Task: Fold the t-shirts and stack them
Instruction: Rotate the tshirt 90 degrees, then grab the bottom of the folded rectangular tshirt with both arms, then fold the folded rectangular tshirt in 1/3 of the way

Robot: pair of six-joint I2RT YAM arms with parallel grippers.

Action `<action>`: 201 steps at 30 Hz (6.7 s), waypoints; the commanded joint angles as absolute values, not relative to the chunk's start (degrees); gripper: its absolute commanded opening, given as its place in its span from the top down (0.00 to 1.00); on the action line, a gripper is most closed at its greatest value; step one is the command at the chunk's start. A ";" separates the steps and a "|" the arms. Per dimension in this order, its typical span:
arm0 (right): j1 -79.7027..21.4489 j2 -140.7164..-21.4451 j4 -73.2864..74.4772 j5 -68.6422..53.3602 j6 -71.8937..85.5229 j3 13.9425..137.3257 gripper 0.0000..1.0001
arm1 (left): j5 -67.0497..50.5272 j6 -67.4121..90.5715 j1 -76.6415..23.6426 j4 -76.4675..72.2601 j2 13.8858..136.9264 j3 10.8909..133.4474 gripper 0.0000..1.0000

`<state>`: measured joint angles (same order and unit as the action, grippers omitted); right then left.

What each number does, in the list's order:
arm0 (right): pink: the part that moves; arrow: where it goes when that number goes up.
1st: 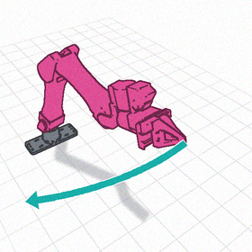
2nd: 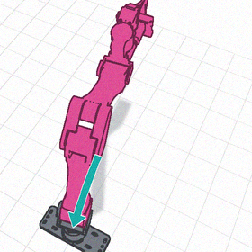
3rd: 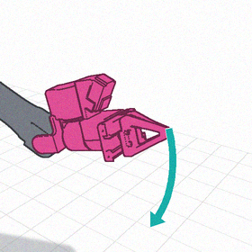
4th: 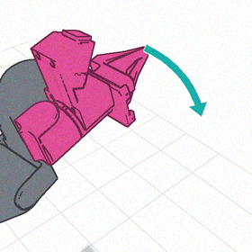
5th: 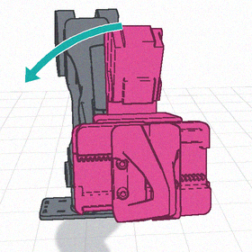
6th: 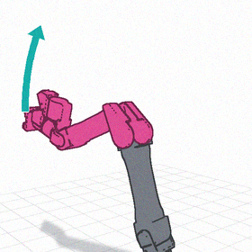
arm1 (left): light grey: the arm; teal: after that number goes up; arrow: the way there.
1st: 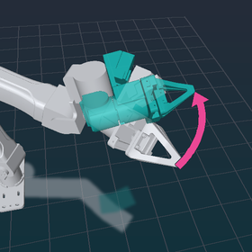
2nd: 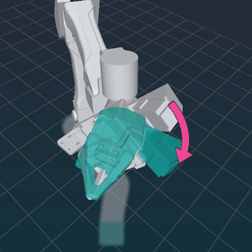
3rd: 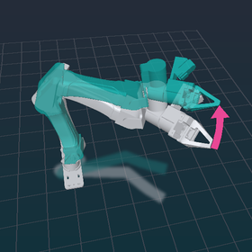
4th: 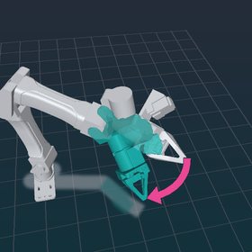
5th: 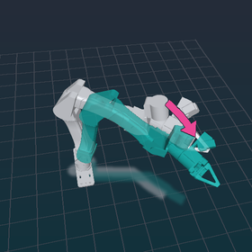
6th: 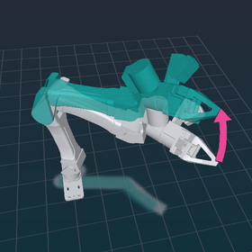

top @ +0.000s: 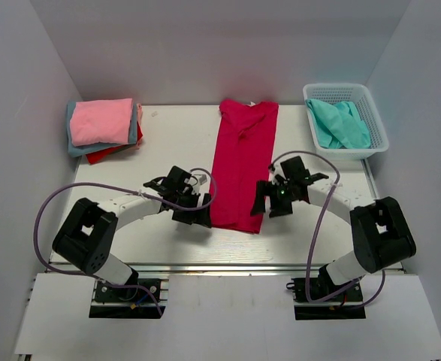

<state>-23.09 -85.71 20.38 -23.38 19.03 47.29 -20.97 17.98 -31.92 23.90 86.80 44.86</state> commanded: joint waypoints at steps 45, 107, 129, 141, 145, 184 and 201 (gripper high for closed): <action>-28.57 -81.55 14.68 -22.43 19.50 47.62 1.00 | -21.46 15.56 -33.57 26.89 90.07 61.42 1.00; -10.28 -128.49 13.53 -12.75 23.73 106.60 0.60 | -12.49 8.44 -22.07 4.06 138.43 118.56 0.00; -18.37 -127.26 10.37 -32.43 15.81 102.65 0.10 | -11.35 9.57 -23.29 11.51 97.40 69.65 0.00; -17.58 -142.99 -4.38 -22.59 20.48 115.74 0.10 | -7.56 11.43 -23.29 16.00 87.45 59.59 0.00; -16.61 -143.09 -12.12 -25.75 20.31 115.66 0.10 | -8.17 11.43 -23.29 15.29 87.45 59.59 0.00; -13.62 -108.29 -11.69 -1.32 23.36 81.58 0.10 | -13.27 6.94 -21.97 22.14 128.13 102.20 0.00; -13.10 -108.63 -2.81 -10.71 29.18 69.61 0.10 | -14.85 8.00 -23.12 20.57 130.43 91.24 0.57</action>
<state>-13.19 -108.22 -2.92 -7.99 27.07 71.42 -13.63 7.53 -22.76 15.79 130.45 96.62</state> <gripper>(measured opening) 0.902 0.430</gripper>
